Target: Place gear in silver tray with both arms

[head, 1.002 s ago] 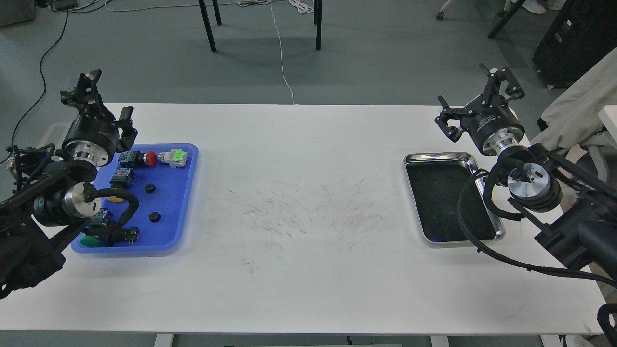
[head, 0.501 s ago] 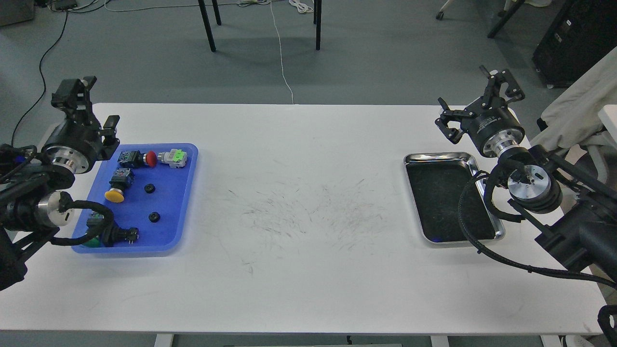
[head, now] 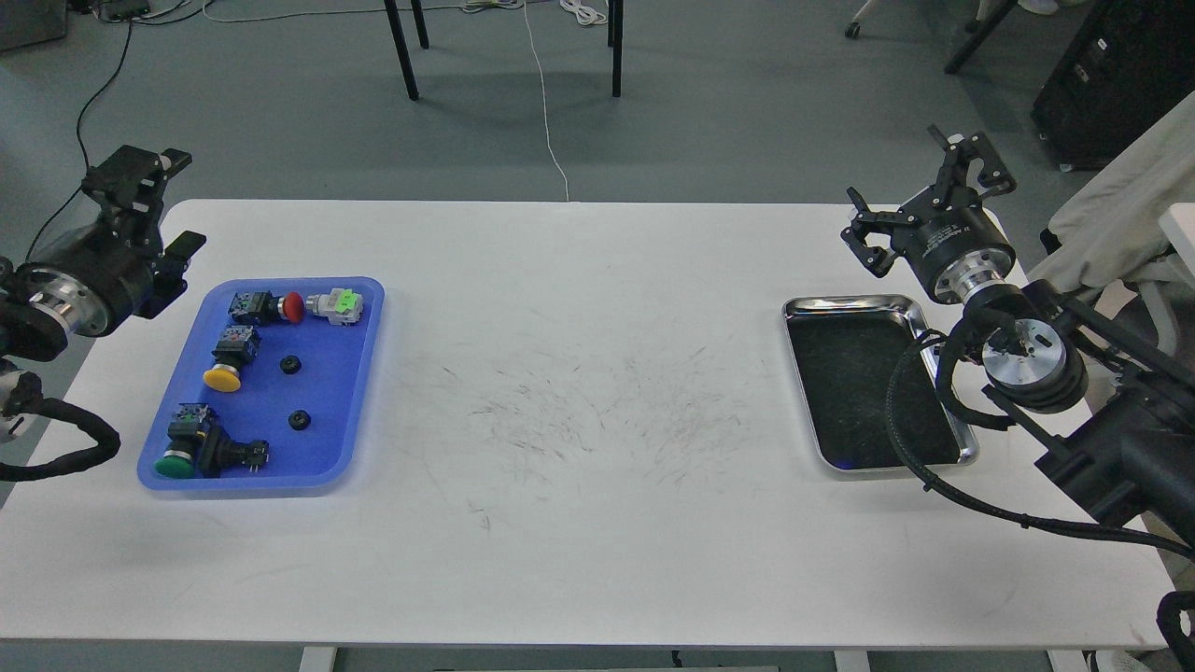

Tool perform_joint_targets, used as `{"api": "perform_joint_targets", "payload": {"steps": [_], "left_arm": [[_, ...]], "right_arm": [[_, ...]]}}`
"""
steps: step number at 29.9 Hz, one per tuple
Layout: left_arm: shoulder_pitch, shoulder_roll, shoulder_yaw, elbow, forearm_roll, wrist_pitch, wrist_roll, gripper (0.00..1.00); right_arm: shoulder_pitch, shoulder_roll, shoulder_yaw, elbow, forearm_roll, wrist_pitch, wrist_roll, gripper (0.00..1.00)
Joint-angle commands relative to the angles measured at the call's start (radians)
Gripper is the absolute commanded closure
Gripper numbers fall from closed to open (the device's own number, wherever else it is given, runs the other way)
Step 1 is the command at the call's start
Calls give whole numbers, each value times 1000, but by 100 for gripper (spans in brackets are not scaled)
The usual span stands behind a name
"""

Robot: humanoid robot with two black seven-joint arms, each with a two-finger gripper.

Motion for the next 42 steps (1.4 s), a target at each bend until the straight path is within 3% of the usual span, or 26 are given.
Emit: {"api": "perform_joint_targets", "payload": {"steps": [1, 8, 12, 15, 16, 23, 28, 31, 33, 37, 39, 42], "left_arm": [[-67, 10, 60, -3, 116, -6, 19, 1], [-165, -13, 113, 73, 114, -16, 5, 1], [-124, -104, 93, 99, 12, -4, -21, 1], [-64, -133, -13, 126, -166, -12, -96, 1], [-45, -154, -59, 134, -214, -12, -101, 1], [82, -315, -347, 286, -254, -3, -92, 1], [88, -412, -389, 376, -257, -12, -83, 1], [76, -444, -380, 404, -242, -58, -31, 1], [61, -454, -369, 459, -216, -125, 49, 1], [13, -565, -386, 620, -211, -231, 291, 2], [7, -587, -418, 662, -240, -268, 371, 1], [10, -589, -438, 682, -269, -286, 397, 2]], "right_arm": [[0, 1, 0, 0, 0, 0, 0, 1], [-2, 6, 0, 0, 0, 0, 0, 1], [-10, 6, 12, 0, 0, 3, 0, 1], [-13, 9, 14, 0, 0, 3, 0, 1], [-13, 9, 12, 0, 0, 3, 0, 1], [-8, -7, 1, 0, 0, 2, -3, 1], [0, -33, -11, -2, -2, 0, -11, 1], [7, -39, -41, 1, -2, -3, -12, 1], [16, -60, -63, -2, -2, -2, -12, 1], [23, -68, -72, -2, -2, -5, -12, 1], [23, -66, -74, -5, -2, -5, -12, 1], [24, -63, -74, -5, -2, -5, -12, 1]]}}
